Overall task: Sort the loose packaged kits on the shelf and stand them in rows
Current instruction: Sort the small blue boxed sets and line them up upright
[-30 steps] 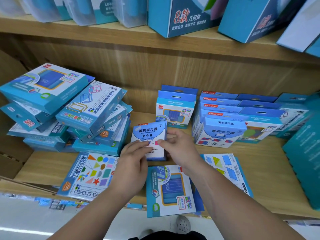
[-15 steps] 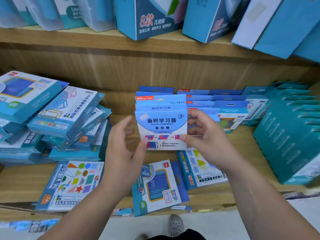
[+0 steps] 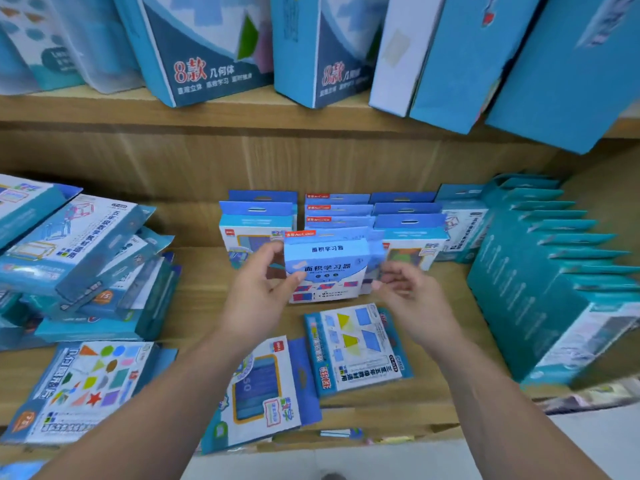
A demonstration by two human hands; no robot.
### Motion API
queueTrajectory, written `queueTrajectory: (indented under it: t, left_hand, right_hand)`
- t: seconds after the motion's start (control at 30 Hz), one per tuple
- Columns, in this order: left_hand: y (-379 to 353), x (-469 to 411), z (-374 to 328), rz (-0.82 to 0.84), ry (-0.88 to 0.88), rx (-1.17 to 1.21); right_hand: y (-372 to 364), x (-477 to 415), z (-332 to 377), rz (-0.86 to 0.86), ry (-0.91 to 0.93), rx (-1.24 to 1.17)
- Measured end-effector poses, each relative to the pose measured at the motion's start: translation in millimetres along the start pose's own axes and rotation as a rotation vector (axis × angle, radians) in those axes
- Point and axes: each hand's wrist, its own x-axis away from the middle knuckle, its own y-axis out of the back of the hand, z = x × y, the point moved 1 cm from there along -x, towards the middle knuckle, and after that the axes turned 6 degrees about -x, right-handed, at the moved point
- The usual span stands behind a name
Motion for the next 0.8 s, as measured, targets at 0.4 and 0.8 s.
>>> queueTrajectory:
  t: [0.4,0.8]
  left_hand:
    - [-44.8,-5.1,18.1,-0.063,0.11,-0.005]
    - [-46.6,-12.3,17.3,0.147,0.092,0.044]
  right_hand:
    - [-2.0,-13.4,-18.1,0.147,0.04,-0.117]
    - [-12.3,-14.7,-22.0,0.156,0.053,-0.001]
